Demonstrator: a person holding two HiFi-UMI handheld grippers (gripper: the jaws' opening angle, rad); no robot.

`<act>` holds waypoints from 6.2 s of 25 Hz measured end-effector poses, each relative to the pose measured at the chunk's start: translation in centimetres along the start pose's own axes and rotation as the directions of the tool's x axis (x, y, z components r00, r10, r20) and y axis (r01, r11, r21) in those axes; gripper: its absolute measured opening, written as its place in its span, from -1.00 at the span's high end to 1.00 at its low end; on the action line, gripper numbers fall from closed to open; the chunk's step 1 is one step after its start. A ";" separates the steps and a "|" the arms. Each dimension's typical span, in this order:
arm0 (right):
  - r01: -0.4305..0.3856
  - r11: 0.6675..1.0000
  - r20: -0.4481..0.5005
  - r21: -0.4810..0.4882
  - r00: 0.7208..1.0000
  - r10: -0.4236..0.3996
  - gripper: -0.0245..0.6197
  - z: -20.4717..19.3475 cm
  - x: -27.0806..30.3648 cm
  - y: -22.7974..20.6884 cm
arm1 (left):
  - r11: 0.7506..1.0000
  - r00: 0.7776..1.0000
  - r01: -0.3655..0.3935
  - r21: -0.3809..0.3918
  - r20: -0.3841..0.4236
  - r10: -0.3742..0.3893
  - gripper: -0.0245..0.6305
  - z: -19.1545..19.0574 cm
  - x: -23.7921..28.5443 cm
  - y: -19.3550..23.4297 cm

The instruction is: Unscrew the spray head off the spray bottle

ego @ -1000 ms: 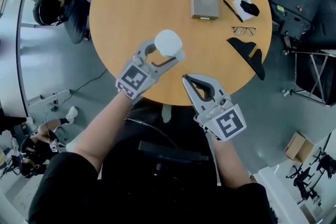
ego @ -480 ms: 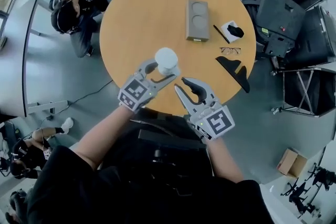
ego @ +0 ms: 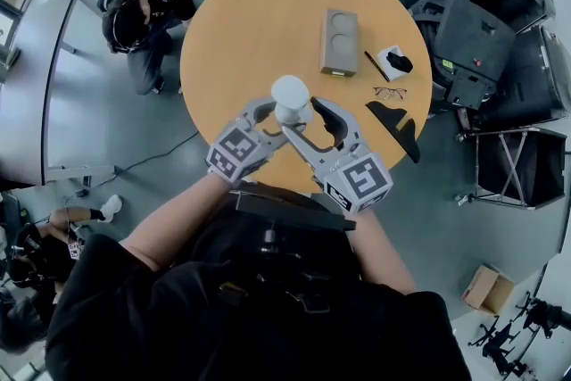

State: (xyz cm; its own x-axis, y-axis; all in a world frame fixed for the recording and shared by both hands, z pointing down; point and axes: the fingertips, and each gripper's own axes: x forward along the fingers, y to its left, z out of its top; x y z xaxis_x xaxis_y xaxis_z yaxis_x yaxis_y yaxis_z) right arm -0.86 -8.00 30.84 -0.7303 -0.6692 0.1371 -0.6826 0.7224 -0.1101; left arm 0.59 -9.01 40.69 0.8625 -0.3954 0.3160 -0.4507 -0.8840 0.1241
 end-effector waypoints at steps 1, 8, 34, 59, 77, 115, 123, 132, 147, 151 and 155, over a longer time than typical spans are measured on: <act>-0.002 1.000 -0.001 -0.005 1.000 0.002 0.00 0.4 0.2 0.2 | 1.000 1.000 0.000 0.001 -0.003 0.000 -0.01 0.2 -0.2 -0.2; -0.013 1.000 0.008 -0.010 1.000 0.013 0.00 2.7 1.7 0.9 | 1.000 0.999 -0.023 0.013 -0.025 0.024 -0.01 1.2 -0.9 -1.2; -0.347 0.937 0.023 -0.050 0.937 0.348 0.28 4.3 0.8 3.3 | 0.942 0.957 0.288 0.171 -0.009 -0.291 0.00 2.9 -1.7 -4.6; -0.401 0.912 0.063 -0.088 0.911 0.407 -0.34 5.8 -1.5 2.9 | 0.901 0.916 0.389 0.193 0.023 -0.400 -0.01 4.1 -3.0 -7.0; -0.019 0.993 0.035 0.113 0.999 0.015 -0.13 4.3 1.6 0.0 | 0.991 0.992 -0.073 0.112 0.115 0.061 -0.01 6.7 -2.3 -0.2; -0.402 0.913 0.033 -0.073 0.914 0.405 -0.19 6.1 -0.5 4.0 | 0.927 0.926 0.354 0.121 0.091 -0.365 -0.01 6.1 -4.1 -5.4; -0.068 0.996 0.132 -0.053 0.988 0.075 -0.19 6.7 -0.2 0.0 | 0.996 0.992 0.063 0.055 0.107 -0.069 -0.01 6.2 -2.0 -1.1; 0.124 0.992 0.129 0.016 0.984 -0.125 -0.03 6.0 2.6 -1.1 | 0.991 0.986 -0.135 0.014 0.104 0.132 -0.01 6.5 -0.7 0.7; -0.322 0.942 0.135 -0.099 0.933 0.333 0.19 7.3 0.1 2.1 | 0.950 0.953 0.259 0.175 0.114 -0.281 -0.01 7.2 -2.4 -3.3; -0.337 0.936 0.168 -0.103 0.921 0.351 0.20 8.5 -0.2 1.7 | 0.947 0.951 0.264 0.182 0.116 -0.287 -0.01 6.9 -2.1 -3.1; -0.323 0.940 0.193 -0.106 0.921 0.338 0.20 9.8 -0.4 1.3 | 0.956 0.952 0.248 0.155 0.143 -0.270 -0.01 6.4 -1.5 -2.8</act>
State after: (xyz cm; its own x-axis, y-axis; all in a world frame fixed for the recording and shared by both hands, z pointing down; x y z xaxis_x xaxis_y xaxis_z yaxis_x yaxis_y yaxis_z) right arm -1.76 -8.50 21.00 -0.9084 -0.4058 -0.1008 -0.4035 0.9139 -0.0435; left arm 2.03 -7.53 33.85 0.9759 -0.1733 0.1325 -0.1813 -0.9821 0.0507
